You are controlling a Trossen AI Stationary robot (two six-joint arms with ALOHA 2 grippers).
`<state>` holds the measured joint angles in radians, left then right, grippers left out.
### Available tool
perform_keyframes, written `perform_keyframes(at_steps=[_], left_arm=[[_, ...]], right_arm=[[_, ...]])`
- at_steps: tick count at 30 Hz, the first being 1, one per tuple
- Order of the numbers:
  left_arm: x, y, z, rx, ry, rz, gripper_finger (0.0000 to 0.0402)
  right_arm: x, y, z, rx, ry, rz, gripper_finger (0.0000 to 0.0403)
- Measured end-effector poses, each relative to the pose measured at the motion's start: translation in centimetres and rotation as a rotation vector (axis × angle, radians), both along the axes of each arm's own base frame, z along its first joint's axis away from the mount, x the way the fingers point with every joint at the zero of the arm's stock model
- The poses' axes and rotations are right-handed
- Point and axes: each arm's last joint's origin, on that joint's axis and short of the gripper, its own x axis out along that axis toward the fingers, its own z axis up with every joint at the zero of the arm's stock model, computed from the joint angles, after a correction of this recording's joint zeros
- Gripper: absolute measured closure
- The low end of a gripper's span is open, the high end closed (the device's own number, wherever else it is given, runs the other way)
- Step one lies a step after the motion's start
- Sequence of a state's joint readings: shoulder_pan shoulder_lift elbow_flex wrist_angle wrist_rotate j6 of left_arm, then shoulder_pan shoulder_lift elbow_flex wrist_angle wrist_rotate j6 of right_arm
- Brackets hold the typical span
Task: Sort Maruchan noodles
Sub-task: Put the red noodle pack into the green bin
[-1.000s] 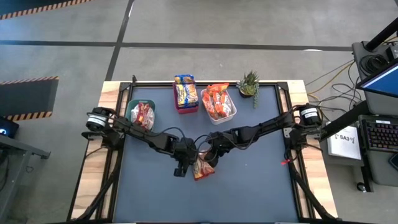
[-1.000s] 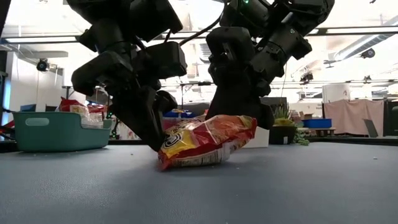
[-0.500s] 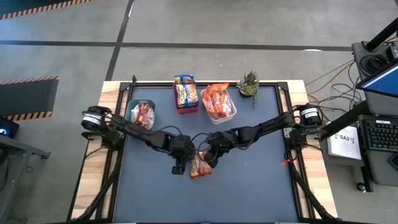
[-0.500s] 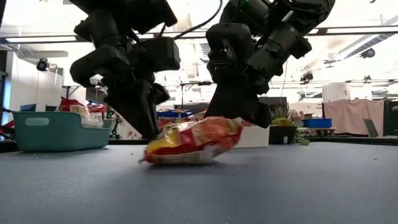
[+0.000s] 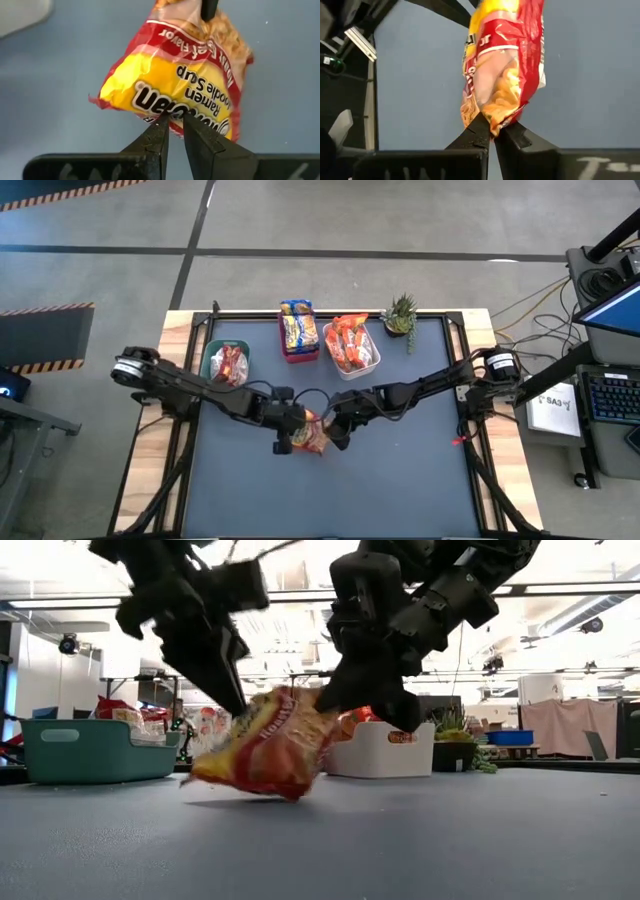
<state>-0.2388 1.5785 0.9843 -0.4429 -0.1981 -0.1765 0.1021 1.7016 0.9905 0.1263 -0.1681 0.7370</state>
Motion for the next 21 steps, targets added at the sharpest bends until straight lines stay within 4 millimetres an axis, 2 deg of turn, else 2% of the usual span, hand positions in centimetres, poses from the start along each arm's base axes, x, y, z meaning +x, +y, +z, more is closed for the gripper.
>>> perform_keyframes(at_steps=[5,11,17,21], left_arm=[[-1.7,-1.1,1.8,0.068,-0.045,0.036,0.0364],[-4.1,-2.2,3.1,0.143,-0.080,0.110,0.0364],[-6.0,-2.8,3.2,0.153,-0.112,0.127,0.0364],[-6.3,-2.6,3.2,0.183,-0.133,0.151,0.0364]], right_arm=[[0.4,-0.1,0.7,-0.040,-0.097,0.014,0.0394],[0.9,-0.5,1.5,-0.137,-0.193,-0.013,0.0394],[1.0,-1.0,1.6,-0.240,-0.216,-0.022,0.0395],[1.0,-1.4,1.4,-0.235,-0.196,-0.034,0.0395]])
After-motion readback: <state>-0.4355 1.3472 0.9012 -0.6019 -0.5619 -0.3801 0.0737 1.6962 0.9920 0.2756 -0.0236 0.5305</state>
